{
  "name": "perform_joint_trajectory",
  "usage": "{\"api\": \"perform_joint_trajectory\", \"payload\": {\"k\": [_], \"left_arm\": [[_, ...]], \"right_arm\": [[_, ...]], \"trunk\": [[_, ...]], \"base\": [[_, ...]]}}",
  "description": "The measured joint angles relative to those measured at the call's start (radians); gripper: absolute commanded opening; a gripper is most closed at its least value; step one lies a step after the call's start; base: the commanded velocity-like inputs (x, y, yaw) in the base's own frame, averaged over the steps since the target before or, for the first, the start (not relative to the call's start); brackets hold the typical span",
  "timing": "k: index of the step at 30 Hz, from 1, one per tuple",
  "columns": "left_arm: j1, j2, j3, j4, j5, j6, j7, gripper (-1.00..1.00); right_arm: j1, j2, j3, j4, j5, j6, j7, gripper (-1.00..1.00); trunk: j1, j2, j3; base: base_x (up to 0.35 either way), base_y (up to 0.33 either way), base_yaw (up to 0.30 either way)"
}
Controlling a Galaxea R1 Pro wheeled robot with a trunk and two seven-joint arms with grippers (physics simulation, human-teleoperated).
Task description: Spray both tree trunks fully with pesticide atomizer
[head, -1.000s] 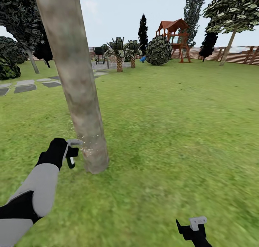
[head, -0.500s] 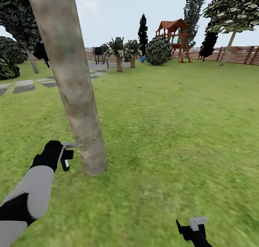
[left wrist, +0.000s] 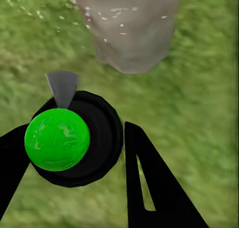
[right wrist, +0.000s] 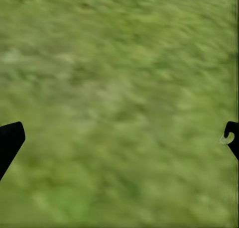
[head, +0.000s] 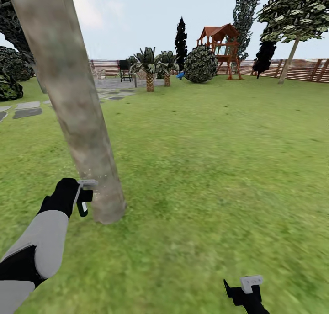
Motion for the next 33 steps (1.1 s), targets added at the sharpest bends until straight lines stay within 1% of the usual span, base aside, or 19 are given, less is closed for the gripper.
{"api": "perform_joint_trajectory", "payload": {"k": [9,16,21,25,26,27,28,30,31,33], "left_arm": [[0.0,-0.001,0.0,0.0,0.0,0.0,0.0,-1.0],[-0.001,0.001,0.007,0.0,0.0,0.0,0.002,-1.0],[0.0,0.002,0.007,0.0,0.0,0.0,0.001,-1.0],[0.001,0.004,0.007,0.009,0.0,-0.002,0.003,-1.0],[0.017,0.008,0.008,0.012,-0.003,-0.003,0.002,-1.0],[0.058,0.013,0.008,0.003,-0.003,-0.008,0.001,-1.0],[0.074,0.017,0.008,0.001,-0.006,-0.016,0.001,-1.0],[0.087,0.026,0.008,0.003,-0.005,-0.029,0.0,-1.0],[0.11,0.035,0.009,0.003,-0.008,-0.036,0.0,-1.0],[0.131,0.039,0.009,0.002,-0.002,-0.039,0.0,-1.0]], "right_arm": [[0.0,0.0,0.0,-0.001,0.0,0.0,0.0,1.0],[0.0,0.001,0.0,-0.001,0.0,0.0,0.0,1.0],[0.0,0.001,0.0,-0.001,0.0,0.0,0.0,1.0],[0.0,0.001,0.0,-0.001,0.0,0.0,0.0,1.0],[0.0,0.001,0.0,-0.001,0.0,0.0,0.0,1.0],[0.0,0.0,0.0,-0.001,0.0,0.0,0.0,1.0],[0.0,0.0,0.0,-0.001,0.0,0.0,0.0,1.0],[0.0,0.0,0.0,-0.001,0.0,0.0,0.0,1.0],[0.0,0.0,0.0,-0.001,0.0,0.0,0.0,1.0],[0.0,0.0,0.0,0.0,0.0,0.0,0.0,1.0]], "trunk": [[0.0,0.0,0.0],[0.0,0.0,0.0],[0.0,0.0,0.0],[0.0,0.0,0.0],[0.0,0.0,0.0],[0.0,0.0,0.0],[0.0,0.0,0.0],[0.0,0.0,0.0],[0.0,0.0,0.0],[0.0,0.0,0.0]], "base": [[0.005,-0.279,0.004],[0.006,-0.279,0.235],[0.09,-0.271,0.261],[0.157,-0.099,0.039],[0.013,-0.005,0.002],[0.006,-0.003,0.001],[0.003,-0.001,0.0],[0.001,0.0,0.0],[0.0,0.0,0.0],[0.067,0.0,0.0]]}}
